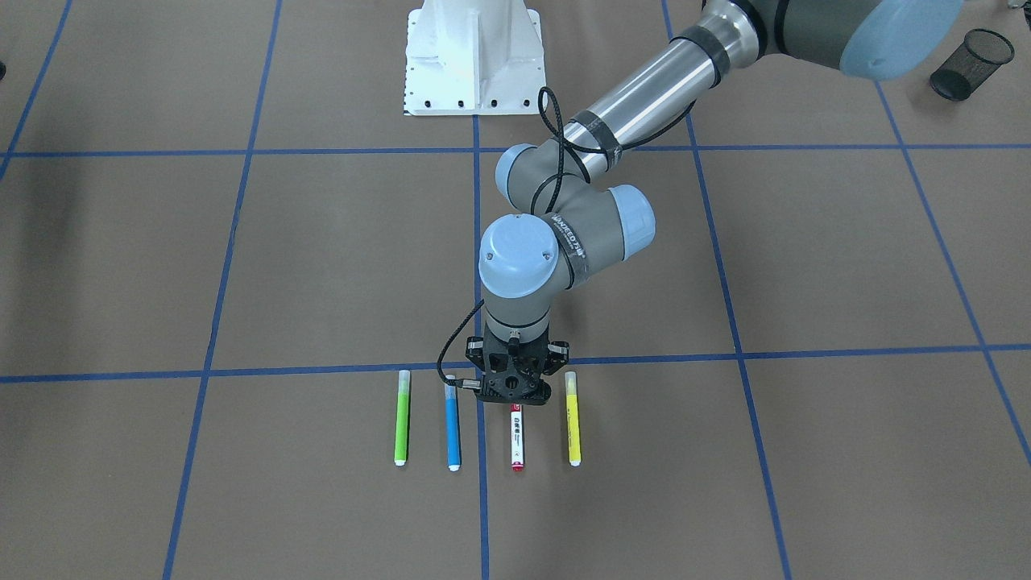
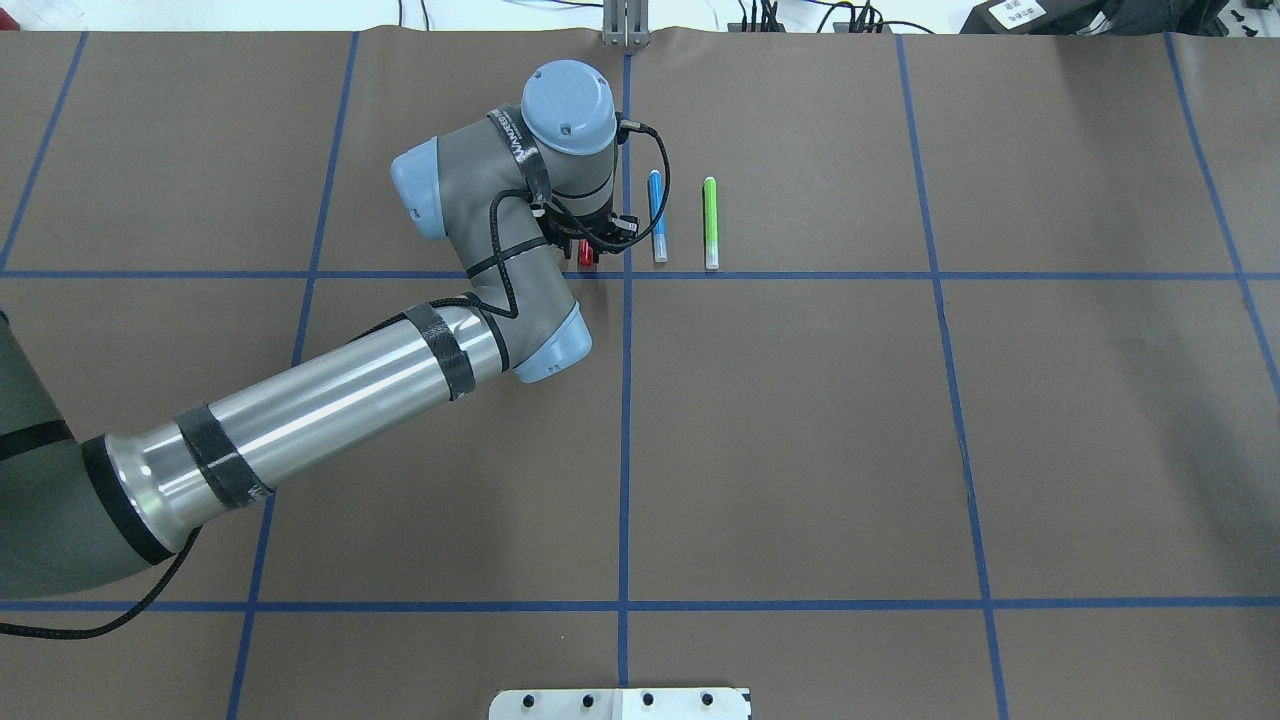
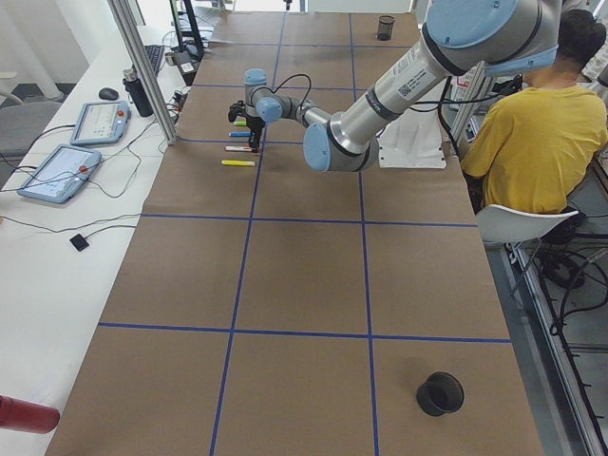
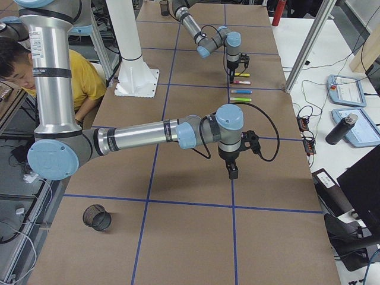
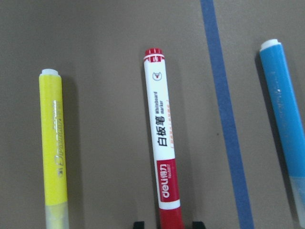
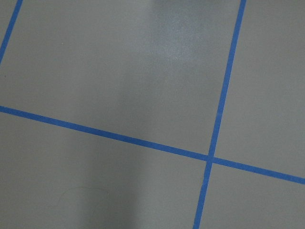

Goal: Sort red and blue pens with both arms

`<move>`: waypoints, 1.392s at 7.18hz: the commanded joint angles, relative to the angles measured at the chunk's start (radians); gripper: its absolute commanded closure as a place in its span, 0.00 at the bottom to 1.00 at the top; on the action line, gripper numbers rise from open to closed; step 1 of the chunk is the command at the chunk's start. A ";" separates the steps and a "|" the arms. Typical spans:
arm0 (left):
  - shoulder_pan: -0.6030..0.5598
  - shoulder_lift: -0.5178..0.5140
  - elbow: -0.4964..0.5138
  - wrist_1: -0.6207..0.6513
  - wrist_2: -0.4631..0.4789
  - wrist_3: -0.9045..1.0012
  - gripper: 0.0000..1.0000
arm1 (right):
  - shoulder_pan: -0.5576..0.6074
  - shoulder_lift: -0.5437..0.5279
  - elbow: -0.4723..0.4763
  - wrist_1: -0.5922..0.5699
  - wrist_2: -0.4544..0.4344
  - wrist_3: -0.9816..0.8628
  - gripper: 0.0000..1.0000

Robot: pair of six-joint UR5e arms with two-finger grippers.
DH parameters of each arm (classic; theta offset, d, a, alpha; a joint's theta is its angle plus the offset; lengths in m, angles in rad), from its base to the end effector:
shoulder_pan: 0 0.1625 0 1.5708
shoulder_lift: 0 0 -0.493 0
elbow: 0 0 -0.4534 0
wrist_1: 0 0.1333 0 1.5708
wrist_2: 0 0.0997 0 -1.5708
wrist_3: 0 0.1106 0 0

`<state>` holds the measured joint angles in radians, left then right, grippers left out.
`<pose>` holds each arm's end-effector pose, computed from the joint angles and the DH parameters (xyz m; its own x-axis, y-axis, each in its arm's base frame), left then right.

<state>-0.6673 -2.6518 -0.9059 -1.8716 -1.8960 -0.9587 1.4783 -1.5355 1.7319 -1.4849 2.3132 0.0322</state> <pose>0.7200 -0.6920 0.2247 0.7268 0.1205 -0.6762 0.0048 0.9836 0.1804 0.0047 -0.5835 0.6172 0.7188 -0.2247 0.6579 0.0656 0.9640 0.2575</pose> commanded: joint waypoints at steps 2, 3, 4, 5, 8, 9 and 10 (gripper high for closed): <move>0.000 0.001 0.001 0.000 0.000 0.000 0.59 | -0.001 0.000 0.000 0.000 0.000 0.000 0.00; 0.002 0.003 0.001 0.000 0.000 0.000 0.61 | -0.001 0.000 0.000 0.000 0.000 0.000 0.00; 0.002 0.003 0.001 0.000 0.000 0.000 0.62 | -0.003 0.000 0.000 0.000 0.000 0.000 0.00; 0.002 0.004 0.001 0.000 0.000 0.000 0.62 | -0.004 0.003 0.000 0.000 0.000 0.000 0.00; 0.002 0.004 0.001 0.000 0.000 0.002 0.69 | -0.006 0.018 -0.014 0.000 0.000 0.000 0.00; 0.002 0.004 0.001 0.000 0.000 0.002 0.79 | -0.007 0.020 -0.014 0.000 0.000 0.000 0.00; 0.003 0.007 -0.001 0.000 0.000 0.005 0.96 | -0.007 0.021 -0.014 0.000 0.000 0.000 0.00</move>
<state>-0.6656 -2.6473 -0.9056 -1.8718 -1.8959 -0.9566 1.4717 -1.5165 1.7188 -1.4849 2.3132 0.0323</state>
